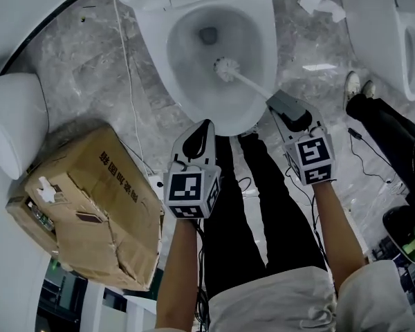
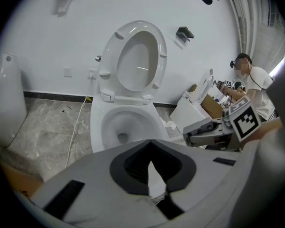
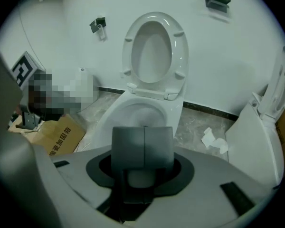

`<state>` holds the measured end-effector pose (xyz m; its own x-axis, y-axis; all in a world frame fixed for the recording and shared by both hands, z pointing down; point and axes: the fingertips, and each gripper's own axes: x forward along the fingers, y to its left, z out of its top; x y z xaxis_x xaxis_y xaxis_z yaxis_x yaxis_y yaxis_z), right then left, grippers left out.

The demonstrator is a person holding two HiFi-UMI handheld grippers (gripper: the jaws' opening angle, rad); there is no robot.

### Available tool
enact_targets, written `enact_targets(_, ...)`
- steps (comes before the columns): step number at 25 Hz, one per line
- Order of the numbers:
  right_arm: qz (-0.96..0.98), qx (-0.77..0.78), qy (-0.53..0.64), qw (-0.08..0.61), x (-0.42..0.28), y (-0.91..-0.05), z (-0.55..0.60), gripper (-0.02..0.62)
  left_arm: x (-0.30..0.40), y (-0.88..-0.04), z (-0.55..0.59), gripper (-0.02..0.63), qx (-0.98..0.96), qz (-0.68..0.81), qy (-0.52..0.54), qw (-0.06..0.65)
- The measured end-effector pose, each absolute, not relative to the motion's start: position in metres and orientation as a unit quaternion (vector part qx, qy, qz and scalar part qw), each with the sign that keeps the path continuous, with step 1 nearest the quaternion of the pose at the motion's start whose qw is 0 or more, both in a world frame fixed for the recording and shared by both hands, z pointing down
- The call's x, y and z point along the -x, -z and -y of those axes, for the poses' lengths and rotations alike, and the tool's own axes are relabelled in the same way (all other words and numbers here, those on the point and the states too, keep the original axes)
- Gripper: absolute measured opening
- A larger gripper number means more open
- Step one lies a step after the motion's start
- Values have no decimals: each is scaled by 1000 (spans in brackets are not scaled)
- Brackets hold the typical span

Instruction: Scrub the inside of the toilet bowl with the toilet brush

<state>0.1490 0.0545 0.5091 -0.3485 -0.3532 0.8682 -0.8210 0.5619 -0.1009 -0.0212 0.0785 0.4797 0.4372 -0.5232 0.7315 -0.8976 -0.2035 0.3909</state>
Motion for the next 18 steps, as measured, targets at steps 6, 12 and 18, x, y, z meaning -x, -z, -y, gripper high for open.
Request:
enact_targets(6, 752, -426, -321, 387, -129, -547, -29, 179, 44, -484, -55, 21, -756, 461, -249, 392)
enact_targets(12, 713, -459, -360, 388, -122, -577, -52, 178, 55, -489, -58, 21, -754, 458, -251, 399)
enact_targets(18, 709, -406, -378, 436, -104, -599, -74, 178, 67, -491, -57, 21, -753, 456, -246, 406)
